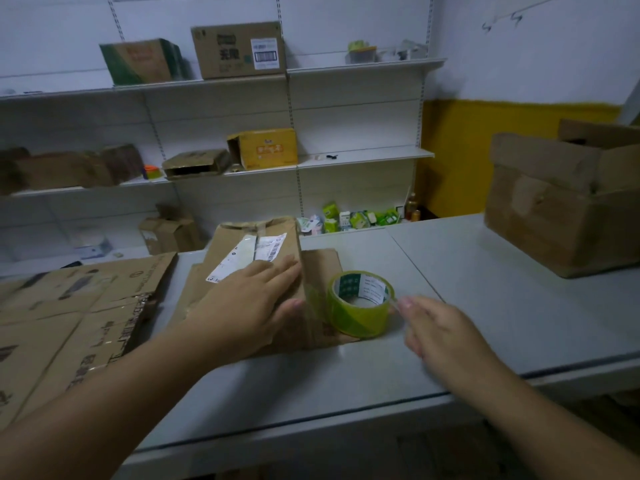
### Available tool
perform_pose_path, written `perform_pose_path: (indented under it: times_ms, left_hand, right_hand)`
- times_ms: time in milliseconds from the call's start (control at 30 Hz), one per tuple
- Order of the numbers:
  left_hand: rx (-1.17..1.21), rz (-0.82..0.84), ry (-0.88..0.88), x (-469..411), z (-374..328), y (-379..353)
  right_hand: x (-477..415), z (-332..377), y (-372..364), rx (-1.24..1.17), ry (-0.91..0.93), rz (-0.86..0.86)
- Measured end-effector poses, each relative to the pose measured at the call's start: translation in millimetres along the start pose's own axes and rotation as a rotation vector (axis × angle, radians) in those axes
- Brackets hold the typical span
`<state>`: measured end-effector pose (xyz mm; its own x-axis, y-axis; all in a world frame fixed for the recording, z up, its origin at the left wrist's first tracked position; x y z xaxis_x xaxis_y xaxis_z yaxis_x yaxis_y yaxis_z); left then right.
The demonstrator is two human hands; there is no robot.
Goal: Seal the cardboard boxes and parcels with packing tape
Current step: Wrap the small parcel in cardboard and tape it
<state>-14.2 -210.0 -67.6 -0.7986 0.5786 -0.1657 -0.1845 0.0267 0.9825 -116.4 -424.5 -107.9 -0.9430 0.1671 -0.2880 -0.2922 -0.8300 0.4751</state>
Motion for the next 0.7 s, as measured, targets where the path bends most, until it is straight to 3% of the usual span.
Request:
perform_pose_path:
  times_ms: [200,467,700]
  left_hand:
    - [-0.106,-0.013,0.017,-2,0,-11]
    - [-0.13,-0.034,0.073,-4,-5,-9]
    - [-0.092,-0.11,0.05,-6,-4,-10]
  right_hand:
    - [7,16,-49,0.082,0.01,0.153]
    - [-2,36,-65,0.432,0.151,-0.009]
    - [3,33,-98,0.74,0.091,0.323]
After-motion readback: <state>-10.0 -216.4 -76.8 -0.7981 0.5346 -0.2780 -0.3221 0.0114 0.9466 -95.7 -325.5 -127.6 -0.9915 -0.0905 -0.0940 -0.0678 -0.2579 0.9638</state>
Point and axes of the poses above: each hand's wrist, its own x-axis away from the middle knuckle, its own y-axis out of the back of the hand, z = x × y, the point moved 3 cm from there along -x, towards the middle knuckle, and after that the axes turned 8 degrees about y, right-handed, at the moved point
